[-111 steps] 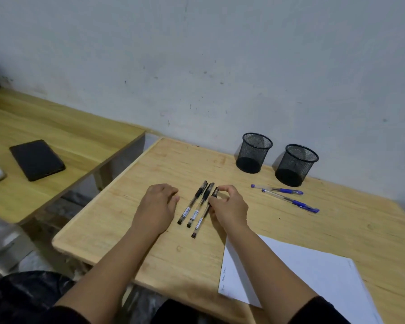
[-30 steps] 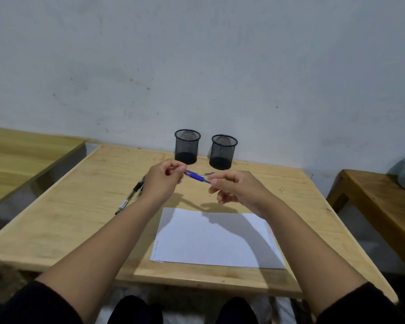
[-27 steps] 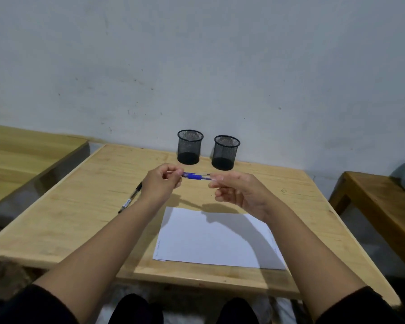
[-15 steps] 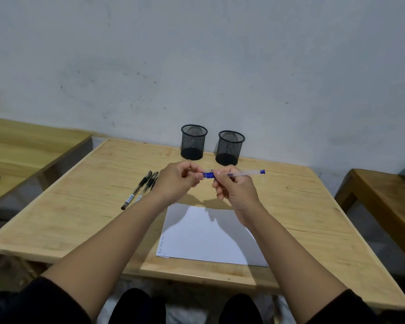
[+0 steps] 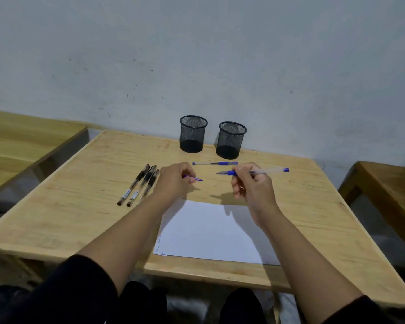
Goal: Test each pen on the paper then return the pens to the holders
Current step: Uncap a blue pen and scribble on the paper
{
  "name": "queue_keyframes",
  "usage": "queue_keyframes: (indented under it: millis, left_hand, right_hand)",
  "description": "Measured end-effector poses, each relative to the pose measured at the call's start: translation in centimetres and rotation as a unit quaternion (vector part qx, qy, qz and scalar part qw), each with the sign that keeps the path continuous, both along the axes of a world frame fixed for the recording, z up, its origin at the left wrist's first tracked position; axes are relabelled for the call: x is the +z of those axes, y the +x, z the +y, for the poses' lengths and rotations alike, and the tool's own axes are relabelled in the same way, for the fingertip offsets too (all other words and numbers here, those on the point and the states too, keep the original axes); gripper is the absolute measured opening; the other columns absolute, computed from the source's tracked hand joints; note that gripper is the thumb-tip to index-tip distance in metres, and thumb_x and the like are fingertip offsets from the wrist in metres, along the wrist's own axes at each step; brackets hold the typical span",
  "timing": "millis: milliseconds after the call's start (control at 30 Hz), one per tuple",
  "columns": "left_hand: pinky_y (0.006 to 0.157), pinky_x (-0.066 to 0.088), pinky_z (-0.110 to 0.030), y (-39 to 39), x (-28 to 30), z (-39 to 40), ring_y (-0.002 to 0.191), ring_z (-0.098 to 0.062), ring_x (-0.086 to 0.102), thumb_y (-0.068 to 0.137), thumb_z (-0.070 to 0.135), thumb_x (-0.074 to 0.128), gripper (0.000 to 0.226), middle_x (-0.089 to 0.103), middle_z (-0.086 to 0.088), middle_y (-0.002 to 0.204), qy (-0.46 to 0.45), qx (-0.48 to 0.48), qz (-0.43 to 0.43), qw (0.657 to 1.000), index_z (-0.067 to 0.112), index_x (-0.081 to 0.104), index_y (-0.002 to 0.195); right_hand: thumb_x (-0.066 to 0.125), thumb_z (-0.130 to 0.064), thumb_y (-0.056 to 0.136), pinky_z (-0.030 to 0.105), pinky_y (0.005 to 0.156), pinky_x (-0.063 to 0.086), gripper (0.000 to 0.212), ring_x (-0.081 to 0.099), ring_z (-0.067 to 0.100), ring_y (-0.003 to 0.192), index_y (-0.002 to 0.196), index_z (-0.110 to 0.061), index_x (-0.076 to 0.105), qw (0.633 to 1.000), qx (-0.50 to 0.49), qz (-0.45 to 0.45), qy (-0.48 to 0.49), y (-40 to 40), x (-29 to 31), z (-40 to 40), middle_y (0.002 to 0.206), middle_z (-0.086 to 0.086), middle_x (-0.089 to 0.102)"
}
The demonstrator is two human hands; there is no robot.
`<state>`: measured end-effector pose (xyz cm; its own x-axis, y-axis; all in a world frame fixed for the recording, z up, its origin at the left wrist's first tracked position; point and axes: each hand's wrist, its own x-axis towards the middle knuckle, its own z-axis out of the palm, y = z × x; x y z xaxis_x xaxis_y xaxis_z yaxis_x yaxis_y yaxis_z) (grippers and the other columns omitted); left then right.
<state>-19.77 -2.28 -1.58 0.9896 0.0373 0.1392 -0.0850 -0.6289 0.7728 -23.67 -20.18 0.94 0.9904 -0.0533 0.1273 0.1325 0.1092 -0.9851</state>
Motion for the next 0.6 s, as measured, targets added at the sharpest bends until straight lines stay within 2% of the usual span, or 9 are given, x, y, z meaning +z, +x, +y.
queue_keyframes:
  millis: [33, 133, 267, 367, 467, 600]
  left_hand:
    - [0.052, 0.037, -0.004, 0.0, -0.8, -0.2, 0.07, -0.011, 0.055, 0.079, 0.007, 0.065, 0.008, 0.065, -0.004, 0.083, -0.002, 0.0, 0.013, 1.0, 0.015, 0.065, 0.078]
    - [0.061, 0.041, -0.02, 0.1, -2.7, -0.1, 0.074, -0.016, 0.056, 0.079, 0.005, 0.065, 0.014, 0.067, -0.01, 0.087, 0.014, 0.013, 0.04, 0.999, 0.018, 0.062, 0.073]
    - [0.07, 0.043, -0.024, 0.1, -3.1, -0.2, 0.082, -0.02, 0.059, 0.08, 0.007, 0.065, 0.013, 0.067, -0.008, 0.087, 0.026, 0.011, 0.041, 0.999, 0.019, 0.063, 0.075]
    - [0.07, 0.042, -0.02, -0.2, -2.8, 0.0, 0.085, -0.019, 0.061, 0.081, 0.008, 0.065, 0.007, 0.067, -0.007, 0.086, 0.033, -0.003, 0.033, 0.999, 0.015, 0.066, 0.081]
    - [0.057, 0.039, -0.002, -1.7, -1.9, 0.9, 0.073, -0.007, 0.058, 0.084, 0.006, 0.06, 0.011, 0.065, -0.004, 0.089, 0.022, 0.003, -0.002, 1.0, 0.011, 0.067, 0.09]
    - [0.063, 0.032, 0.006, -5.9, -1.4, 3.3, 0.071, 0.007, 0.052, 0.086, 0.01, 0.059, 0.014, 0.061, 0.01, 0.088, 0.062, -0.007, -0.031, 0.998, 0.018, 0.068, 0.093]
  right_hand:
    - [0.051, -0.01, 0.094, 0.02, 0.04, 0.038, 0.016, 0.044, 0.011, 0.041, 0.079, -0.01, 0.055, 1.0, 0.005, 0.001, 0.004, -0.1, -0.2, 0.2, 0.055, 0.002, 0.056]
    - [0.051, -0.011, 0.094, 0.02, 0.041, 0.041, 0.012, 0.05, 0.01, 0.044, 0.086, -0.008, 0.058, 1.0, 0.011, 0.014, 0.016, -0.3, -0.8, -0.1, 0.062, 0.006, 0.059]
    - [0.051, -0.011, 0.094, 0.019, 0.041, 0.043, 0.012, 0.052, 0.01, 0.046, 0.088, -0.007, 0.061, 0.999, 0.01, 0.031, 0.027, -0.3, -1.6, -0.4, 0.064, 0.008, 0.06]
    - [0.051, -0.01, 0.094, 0.019, 0.041, 0.043, 0.013, 0.054, 0.01, 0.046, 0.091, -0.005, 0.062, 0.998, 0.02, 0.042, 0.035, -0.2, -2.0, -0.3, 0.065, 0.009, 0.06]
    - [0.049, -0.012, 0.095, 0.019, 0.042, 0.045, 0.016, 0.057, 0.01, 0.049, 0.096, -0.005, 0.064, 0.997, 0.048, 0.056, 0.036, -0.2, -2.3, 0.1, 0.067, 0.008, 0.064]
    - [0.054, -0.008, 0.092, 0.018, 0.04, 0.04, 0.01, 0.053, 0.01, 0.048, 0.088, -0.006, 0.064, 0.993, 0.099, 0.06, 0.008, -0.7, -2.7, 1.1, 0.064, 0.008, 0.062]
